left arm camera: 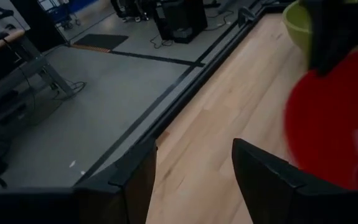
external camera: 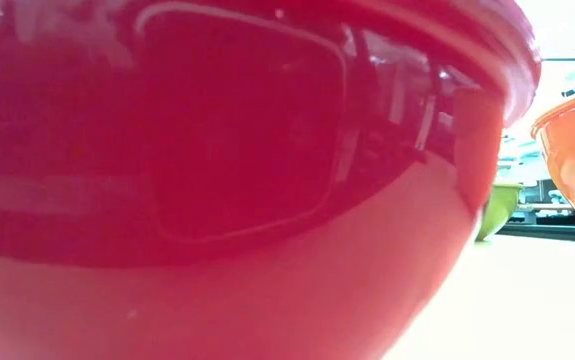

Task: Nest bowls inside each other
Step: Move the red bowl to the center of the table, then stack the orange bowl on top of the red bowl

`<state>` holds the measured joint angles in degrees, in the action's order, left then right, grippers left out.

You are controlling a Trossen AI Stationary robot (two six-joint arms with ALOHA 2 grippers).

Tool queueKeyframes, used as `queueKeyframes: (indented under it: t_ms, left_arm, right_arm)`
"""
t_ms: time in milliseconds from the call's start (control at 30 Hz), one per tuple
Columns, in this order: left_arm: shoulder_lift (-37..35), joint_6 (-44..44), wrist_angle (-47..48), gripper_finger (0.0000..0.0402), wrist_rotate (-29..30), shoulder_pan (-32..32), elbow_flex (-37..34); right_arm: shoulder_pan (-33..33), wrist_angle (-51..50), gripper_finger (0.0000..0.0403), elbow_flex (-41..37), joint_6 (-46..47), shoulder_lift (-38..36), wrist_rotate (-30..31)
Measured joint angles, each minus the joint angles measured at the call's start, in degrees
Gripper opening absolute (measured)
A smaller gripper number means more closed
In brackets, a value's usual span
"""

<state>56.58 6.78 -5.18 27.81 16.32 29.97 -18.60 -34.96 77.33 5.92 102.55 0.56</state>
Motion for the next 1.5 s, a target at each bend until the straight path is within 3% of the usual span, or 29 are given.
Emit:
queueKeyframes:
  t_ms: [167, 333, 533, 700, 833, 933, 1100, 1300, 1500]
  left_arm:
    - [0.0, 0.4, -0.1, 0.0213, 0.0, 0.0, 0.1]
    - [0.0, -0.5, 1.7, 0.0213, 0.0, 0.0, 0.1]
    - [-4.6, -2.7, 9.5, 0.0213, 0.0, -3.0, 0.1]
    - [-9.4, -10.9, 22.6, 0.0213, -0.6, -7.9, 0.1]
    - [-12.6, -15.0, 28.7, 0.0213, -1.9, -14.1, 0.1]
    - [-14.4, -19.1, 32.1, 0.0213, -6.5, -18.4, 1.0]
    - [-14.6, -24.8, 33.4, 0.0213, -9.9, -26.4, 3.6]
    - [-12.4, -21.3, 26.8, 0.0213, -8.1, -31.4, 3.6]
    - [-7.7, -16.2, 21.6, 0.0213, -6.4, -31.2, 3.6]
  right_arm:
    - [1.5, -7.5, 0.0055, -0.5, 1.9, -4.6, 4.8]
    - [1.7, -14.0, 0.0104, -0.8, 5.5, -9.4, 7.1]
    - [1.8, -22.4, 0.0166, -1.7, 11.2, -16.3, 19.2]
    - [1.2, -25.4, 0.0184, -10.4, 14.6, -21.5, 13.9]
    - [2.0, -23.1, 0.0181, -18.0, 21.2, -26.1, 15.1]
    - [3.8, -21.4, 0.0178, -22.7, 24.2, -29.4, 15.9]
    - [7.2, -21.9, 0.0179, -28.0, 32.1, -33.6, 6.9]
    - [20.5, -27.2, 0.0177, -27.6, 42.8, -35.6, -2.3]
    - [34.5, -32.8, 0.0177, -24.8, 41.2, -35.2, -1.8]
